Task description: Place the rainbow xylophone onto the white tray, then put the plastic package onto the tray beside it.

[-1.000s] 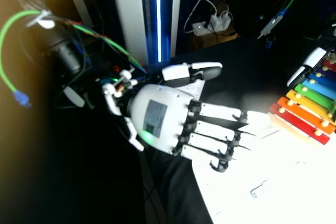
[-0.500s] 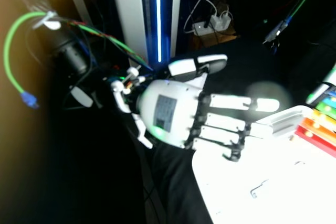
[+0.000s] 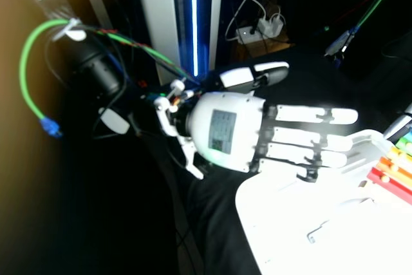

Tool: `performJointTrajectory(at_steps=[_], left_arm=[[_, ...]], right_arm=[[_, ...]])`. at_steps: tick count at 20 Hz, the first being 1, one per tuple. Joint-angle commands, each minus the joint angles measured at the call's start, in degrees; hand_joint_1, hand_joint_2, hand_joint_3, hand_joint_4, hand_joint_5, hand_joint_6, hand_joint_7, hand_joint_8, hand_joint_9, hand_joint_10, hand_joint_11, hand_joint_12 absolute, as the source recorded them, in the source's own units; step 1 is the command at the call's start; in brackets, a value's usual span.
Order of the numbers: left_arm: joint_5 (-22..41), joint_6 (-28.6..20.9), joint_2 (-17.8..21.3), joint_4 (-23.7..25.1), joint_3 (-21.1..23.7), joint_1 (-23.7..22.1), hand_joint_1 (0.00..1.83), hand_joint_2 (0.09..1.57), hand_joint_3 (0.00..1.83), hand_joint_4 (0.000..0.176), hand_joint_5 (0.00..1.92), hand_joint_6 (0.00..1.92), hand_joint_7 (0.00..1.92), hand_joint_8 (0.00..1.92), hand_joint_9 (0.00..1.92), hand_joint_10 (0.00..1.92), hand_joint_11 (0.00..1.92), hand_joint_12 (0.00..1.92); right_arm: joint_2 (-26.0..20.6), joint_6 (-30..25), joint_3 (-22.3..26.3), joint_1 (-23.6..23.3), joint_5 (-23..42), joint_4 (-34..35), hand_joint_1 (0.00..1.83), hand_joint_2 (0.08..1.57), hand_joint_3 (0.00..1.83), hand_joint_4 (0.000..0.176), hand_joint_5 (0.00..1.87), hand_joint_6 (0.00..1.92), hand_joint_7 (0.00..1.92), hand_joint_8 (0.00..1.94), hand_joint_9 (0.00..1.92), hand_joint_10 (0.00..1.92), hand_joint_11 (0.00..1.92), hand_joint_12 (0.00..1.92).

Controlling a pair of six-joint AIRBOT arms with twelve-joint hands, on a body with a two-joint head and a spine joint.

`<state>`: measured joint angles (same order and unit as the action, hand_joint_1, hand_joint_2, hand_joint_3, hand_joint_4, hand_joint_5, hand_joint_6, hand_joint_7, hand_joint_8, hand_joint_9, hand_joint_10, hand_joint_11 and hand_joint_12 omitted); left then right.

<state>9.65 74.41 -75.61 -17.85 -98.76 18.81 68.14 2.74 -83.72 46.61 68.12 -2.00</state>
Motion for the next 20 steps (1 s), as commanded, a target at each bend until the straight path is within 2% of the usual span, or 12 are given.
performJointTrajectory(at_steps=[1, 3, 5, 7, 8, 11, 12, 14, 15, 17, 19, 20], left_arm=[[7.2, -0.3, -0.5, -0.2, -0.6, -0.3, 1.36, 1.17, 0.0, 0.0, 0.79, 1.08, 0.87, 1.28, 0.84, 1.34, 0.51, 1.48], [7.0, -0.3, -1.2, -0.3, -1.3, 0.3, 1.36, 1.17, 0.0, 0.0, 0.78, 1.11, 0.88, 1.23, 0.84, 1.36, 0.51, 1.54], [6.7, -0.3, -1.7, -0.2, -1.9, 0.9, 1.35, 1.17, 0.0, 0.0, 0.84, 1.07, 0.85, 1.24, 0.83, 1.36, 0.55, 1.53], [6.7, -0.3, -1.9, -0.5, -2.3, 1.5, 1.35, 1.18, 0.0, 0.0, 0.88, 1.01, 0.79, 1.3, 0.78, 1.44, 0.54, 1.51], [6.6, -0.3, -2.1, -0.6, -2.6, 1.7, 1.34, 1.19, 0.0, 0.0, 0.82, 1.08, 0.78, 1.33, 0.75, 1.48, 0.49, 1.51], [6.0, -0.3, -2.5, -1.0, -3.4, 2.3, 1.36, 1.18, 0.0, 0.0, 0.82, 1.07, 0.82, 1.3, 0.76, 1.43, 0.51, 1.46], [5.7, -0.3, -2.6, -1.6, -3.8, 2.8, 1.36, 1.18, 0.0, 0.0, 0.85, 1.07, 0.82, 1.26, 0.77, 1.4, 0.51, 1.4], [5.3, -0.3, -2.9, -2.5, -4.2, 3.3, 1.36, 1.14, 0.0, 0.0, 0.87, 1.03, 0.9, 1.12, 0.89, 1.29, 0.58, 1.35], [5.3, -0.3, -3.0, -2.9, -4.3, 3.5, 1.35, 1.15, 0.0, 0.0, 0.88, 1.0, 0.9, 1.14, 0.84, 1.36, 0.53, 1.46], [5.2, -0.3, -3.0, -2.9, -4.4, 3.7, 1.37, 1.14, 0.0, 0.0, 0.87, 1.02, 0.92, 1.09, 0.87, 1.31, 0.58, 1.4], [4.8, -0.3, -3.2, -3.1, -4.8, 4.1, 1.37, 1.14, 0.0, 0.0, 0.85, 1.05, 0.93, 1.09, 0.86, 1.32, 0.62, 1.38], [4.7, -0.3, -3.4, -3.5, -5.1, 4.3, 1.36, 1.18, 0.0, 0.0, 0.81, 1.13, 0.86, 1.2, 0.77, 1.43, 0.52, 1.47]], right_arm=[[0.2, -0.8, -0.2, -0.9, 6.7, 1.3, 0.58, 0.96, 0.0, 0.101, 0.29, 0.0, 0.28, 0.0, 0.22, 0.0, 0.0, 0.28], [0.3, -0.8, -0.2, -1.1, 6.7, 1.0, 0.62, 0.97, 0.0, 0.088, 0.28, 0.0, 0.28, 0.0, 0.21, 0.0, 0.0, 0.24], [0.4, -0.8, -0.2, -1.3, 6.7, 0.7, 0.61, 0.97, 0.0, 0.097, 0.28, 0.0, 0.28, 0.0, 0.2, 0.0, 0.0, 0.24], [0.5, -0.9, -0.2, -1.5, 6.7, 0.4, 0.58, 0.99, 0.0, 0.095, 0.28, 0.0, 0.27, 0.0, 0.16, 0.0, 0.0, 0.3], [0.6, -0.9, -0.2, -1.6, 6.7, 0.3, 0.54, 1.0, 0.0, 0.091, 0.28, 0.0, 0.27, 0.0, 0.15, 0.0, 0.0, 0.33], [0.8, -0.9, -0.2, -1.8, 6.7, 0.0, 0.47, 1.01, 0.0, 0.077, 0.28, 0.0, 0.27, 0.0, 0.18, 0.0, 0.0, 0.45], [0.8, -0.9, -0.2, -1.9, 6.7, -0.2, 0.39, 0.97, 0.0, 0.043, 0.27, 0.0, 0.28, 0.0, 0.22, 0.01, 0.0, 0.55], [0.8, -0.9, -0.2, -2.0, 6.7, -0.3, 0.33, 0.93, 0.0, 0.054, 0.25, 0.0, 0.28, 0.0, 0.22, 0.0, 0.0, 0.52], [0.8, -0.9, -0.3, -2.1, 6.7, -0.4, 0.3, 0.93, 0.0, 0.079, 0.25, 0.0, 0.27, 0.0, 0.22, 0.0, 0.0, 0.5], [0.9, -0.9, -0.3, -2.2, 6.7, -0.7, 0.3, 0.91, 0.0, 0.091, 0.25, 0.0, 0.27, 0.0, 0.22, 0.0, 0.0, 0.43], [1.0, -0.9, -0.3, -2.3, 6.7, -0.8, 0.31, 0.91, 0.0, 0.088, 0.25, 0.0, 0.26, 0.0, 0.22, 0.0, 0.0, 0.43], [1.1, -0.9, -0.3, -2.3, 6.7, -0.9, 0.32, 0.9, 0.0, 0.084, 0.25, 0.0, 0.26, 0.0, 0.22, 0.0, 0.0, 0.45]])
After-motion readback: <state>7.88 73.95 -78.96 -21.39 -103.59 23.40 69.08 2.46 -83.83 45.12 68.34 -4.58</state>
